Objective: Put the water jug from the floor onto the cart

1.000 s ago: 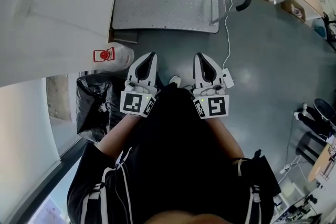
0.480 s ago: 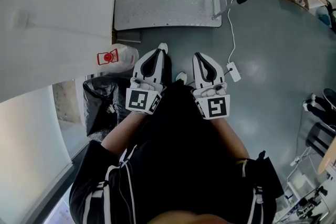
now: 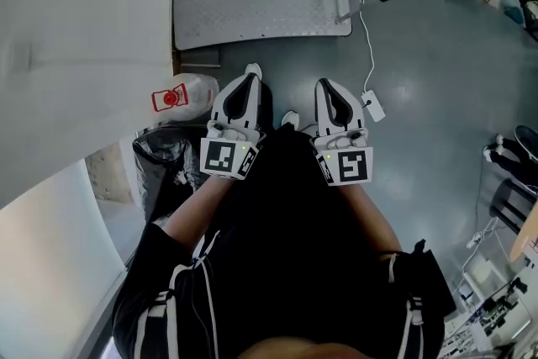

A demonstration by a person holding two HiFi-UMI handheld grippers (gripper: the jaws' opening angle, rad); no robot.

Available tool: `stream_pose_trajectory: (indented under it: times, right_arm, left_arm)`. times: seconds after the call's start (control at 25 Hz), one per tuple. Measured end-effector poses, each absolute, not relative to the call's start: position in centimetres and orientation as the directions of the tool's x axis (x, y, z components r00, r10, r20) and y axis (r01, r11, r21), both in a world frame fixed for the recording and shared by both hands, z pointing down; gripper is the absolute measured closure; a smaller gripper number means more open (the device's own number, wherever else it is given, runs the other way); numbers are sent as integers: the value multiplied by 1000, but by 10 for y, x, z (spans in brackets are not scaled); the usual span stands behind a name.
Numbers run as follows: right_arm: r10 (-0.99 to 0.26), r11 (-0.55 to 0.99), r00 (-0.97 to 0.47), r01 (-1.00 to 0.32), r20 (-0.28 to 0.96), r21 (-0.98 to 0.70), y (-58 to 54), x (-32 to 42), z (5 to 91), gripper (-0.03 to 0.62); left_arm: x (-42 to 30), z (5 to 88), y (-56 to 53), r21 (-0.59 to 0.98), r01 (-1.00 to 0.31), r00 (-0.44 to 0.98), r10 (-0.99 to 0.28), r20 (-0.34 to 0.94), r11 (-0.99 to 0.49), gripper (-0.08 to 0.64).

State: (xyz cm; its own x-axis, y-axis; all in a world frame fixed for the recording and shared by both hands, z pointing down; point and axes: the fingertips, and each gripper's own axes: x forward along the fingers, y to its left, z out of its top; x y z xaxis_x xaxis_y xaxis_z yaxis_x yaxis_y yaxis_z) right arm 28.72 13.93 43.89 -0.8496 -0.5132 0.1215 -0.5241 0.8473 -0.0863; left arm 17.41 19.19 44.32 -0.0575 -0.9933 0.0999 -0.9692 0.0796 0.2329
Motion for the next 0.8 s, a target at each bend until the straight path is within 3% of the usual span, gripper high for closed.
stream_pose_trajectory:
  times: [0.44, 0.64, 0.8]
  right_arm:
    - [-424, 891, -885, -445, 190, -87, 116, 180, 451, 574]
    - [-366, 916, -905, -392, 215, -90, 105, 127, 459, 574]
    - [-332, 928, -918, -359, 217, -97, 92, 91, 462, 574]
  left_arm:
    - [80, 449, 164, 270, -953, -117, -989, 94, 138, 541]
    - [49, 455, 151, 176, -976, -109, -989, 99, 126, 541]
    - [20, 460, 137, 188, -973, -115, -988, 104, 133, 541]
